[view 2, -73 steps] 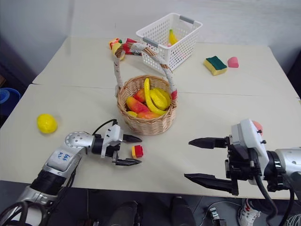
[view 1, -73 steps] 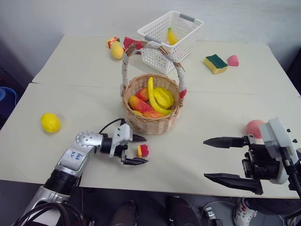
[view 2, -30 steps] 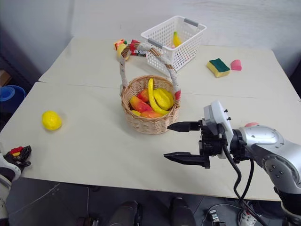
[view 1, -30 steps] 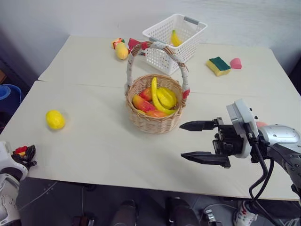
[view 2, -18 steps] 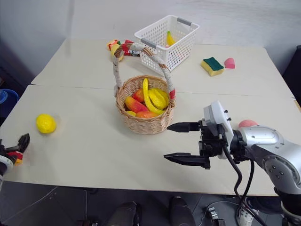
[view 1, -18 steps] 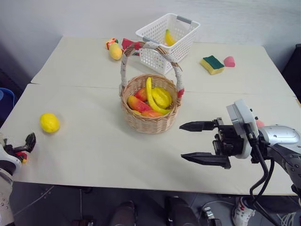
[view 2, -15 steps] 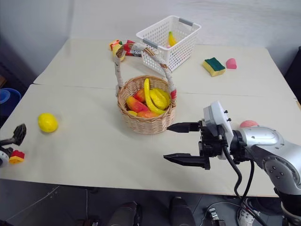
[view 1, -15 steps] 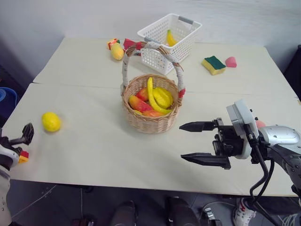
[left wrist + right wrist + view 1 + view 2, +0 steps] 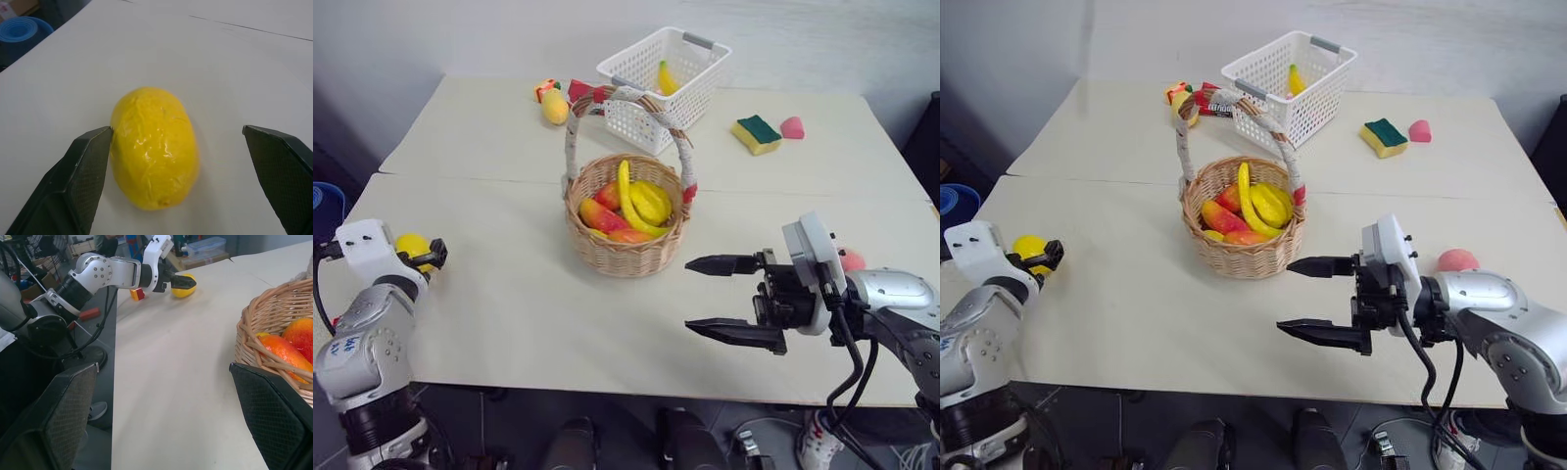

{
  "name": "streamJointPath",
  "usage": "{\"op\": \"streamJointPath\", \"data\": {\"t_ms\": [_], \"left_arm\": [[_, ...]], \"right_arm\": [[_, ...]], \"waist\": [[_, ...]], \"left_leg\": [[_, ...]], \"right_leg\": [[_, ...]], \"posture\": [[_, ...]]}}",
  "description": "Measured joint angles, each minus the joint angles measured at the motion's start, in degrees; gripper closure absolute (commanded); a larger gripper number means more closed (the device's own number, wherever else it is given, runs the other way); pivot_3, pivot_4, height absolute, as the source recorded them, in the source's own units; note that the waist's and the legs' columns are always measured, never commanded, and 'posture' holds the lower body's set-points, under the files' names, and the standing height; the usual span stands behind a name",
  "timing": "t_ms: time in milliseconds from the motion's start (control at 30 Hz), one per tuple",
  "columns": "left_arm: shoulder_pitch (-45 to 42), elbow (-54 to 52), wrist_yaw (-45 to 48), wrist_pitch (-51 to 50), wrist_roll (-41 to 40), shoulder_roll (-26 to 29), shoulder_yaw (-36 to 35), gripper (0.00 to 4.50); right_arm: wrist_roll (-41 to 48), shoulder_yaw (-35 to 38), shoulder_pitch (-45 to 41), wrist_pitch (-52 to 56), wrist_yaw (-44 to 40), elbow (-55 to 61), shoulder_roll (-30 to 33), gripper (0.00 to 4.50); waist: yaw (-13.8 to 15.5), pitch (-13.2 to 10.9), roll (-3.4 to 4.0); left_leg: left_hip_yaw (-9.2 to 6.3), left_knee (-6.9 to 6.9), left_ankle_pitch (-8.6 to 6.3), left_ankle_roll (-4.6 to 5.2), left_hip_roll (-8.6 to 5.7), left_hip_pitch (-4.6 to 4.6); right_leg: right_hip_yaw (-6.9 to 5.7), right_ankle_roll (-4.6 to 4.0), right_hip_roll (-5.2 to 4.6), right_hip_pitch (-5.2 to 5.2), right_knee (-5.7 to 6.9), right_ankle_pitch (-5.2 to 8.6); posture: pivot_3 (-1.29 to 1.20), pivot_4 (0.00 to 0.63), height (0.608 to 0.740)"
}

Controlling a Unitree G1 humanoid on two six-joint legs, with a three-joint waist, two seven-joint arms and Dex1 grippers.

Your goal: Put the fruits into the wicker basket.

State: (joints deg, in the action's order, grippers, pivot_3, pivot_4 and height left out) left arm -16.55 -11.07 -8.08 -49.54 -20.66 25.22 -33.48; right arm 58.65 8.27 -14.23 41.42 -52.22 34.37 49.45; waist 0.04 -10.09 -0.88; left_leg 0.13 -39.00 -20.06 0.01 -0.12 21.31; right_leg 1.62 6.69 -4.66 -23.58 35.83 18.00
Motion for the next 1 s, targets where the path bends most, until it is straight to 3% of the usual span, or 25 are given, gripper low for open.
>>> {"op": "streamJointPath", "data": {"t_ms": [233, 467, 500, 667, 833, 1000], "left_arm": [[-4.13, 8.12, 0.04, 3.45, 1.87, -0.26, 0.90, 0.03], [-6.96, 14.37, 0.65, 7.22, 3.87, 0.27, 2.73, 1.78], [-7.10, 14.37, 0.75, 7.22, 3.99, 0.57, 2.83, 1.88], [-5.17, 8.72, 7.31, 7.62, 2.18, 1.62, 5.08, 1.88], [-3.44, -4.48, 21.73, 2.50, -8.74, 3.44, 10.55, 1.88], [-8.98, -10.71, 35.40, -5.43, -18.76, 12.41, 17.18, 1.88]], "right_arm": [[0.09, 1.14, 1.39, -0.08, 1.37, 1.34, -0.50, 0.00], [-0.11, 1.15, 1.37, -0.11, 2.10, 1.35, -0.69, 0.00], [-0.15, 1.15, 1.42, -0.12, 2.16, 1.35, -0.69, 0.00], [-0.18, 1.33, 2.93, -0.16, 2.63, 1.46, -0.69, 0.00], [-0.10, 1.51, 3.40, -0.13, 2.91, 1.67, -0.68, 0.00], [-0.17, 3.77, 3.00, -0.12, 5.20, 1.55, -0.64, 0.00]], "waist": [[0.10, 0.01, -0.01], [-0.08, 0.00, -0.02], [-0.09, 0.00, -0.02], [-0.04, 0.00, -0.02], [0.07, 0.00, -0.02], [-0.23, -0.01, 0.00]], "left_leg": [[-0.03, -0.04, 0.02, -0.03, 0.00, -0.02], [-0.01, -0.03, 0.02, -0.03, 0.01, 0.00], [-0.01, -0.03, 0.02, -0.03, 0.01, 0.00], [-0.01, -0.03, 0.02, -0.03, 0.01, 0.01], [-0.06, -0.03, 0.02, -0.03, -0.01, 0.02], [-0.06, -0.01, 0.05, -0.09, 0.02, -0.02]], "right_leg": [[-0.03, 0.00, 0.00, 0.00, -0.03, 0.00], [-0.02, 0.01, 0.00, -0.02, 0.06, 0.00], [-0.02, 0.01, 0.00, -0.02, 0.06, 0.00], [-0.01, 0.00, -0.03, 0.00, 0.05, 0.00], [-0.02, 0.00, -0.09, 0.02, -0.04, 0.00], [-0.01, -0.01, 0.00, 0.01, -0.05, 0.00]], "posture": [[0.00, 0.150, 0.740], [0.00, 0.150, 0.740], [0.00, 0.150, 0.740], [0.00, 0.150, 0.740], [0.00, 0.150, 0.740], [0.00, 0.150, 0.740]]}}
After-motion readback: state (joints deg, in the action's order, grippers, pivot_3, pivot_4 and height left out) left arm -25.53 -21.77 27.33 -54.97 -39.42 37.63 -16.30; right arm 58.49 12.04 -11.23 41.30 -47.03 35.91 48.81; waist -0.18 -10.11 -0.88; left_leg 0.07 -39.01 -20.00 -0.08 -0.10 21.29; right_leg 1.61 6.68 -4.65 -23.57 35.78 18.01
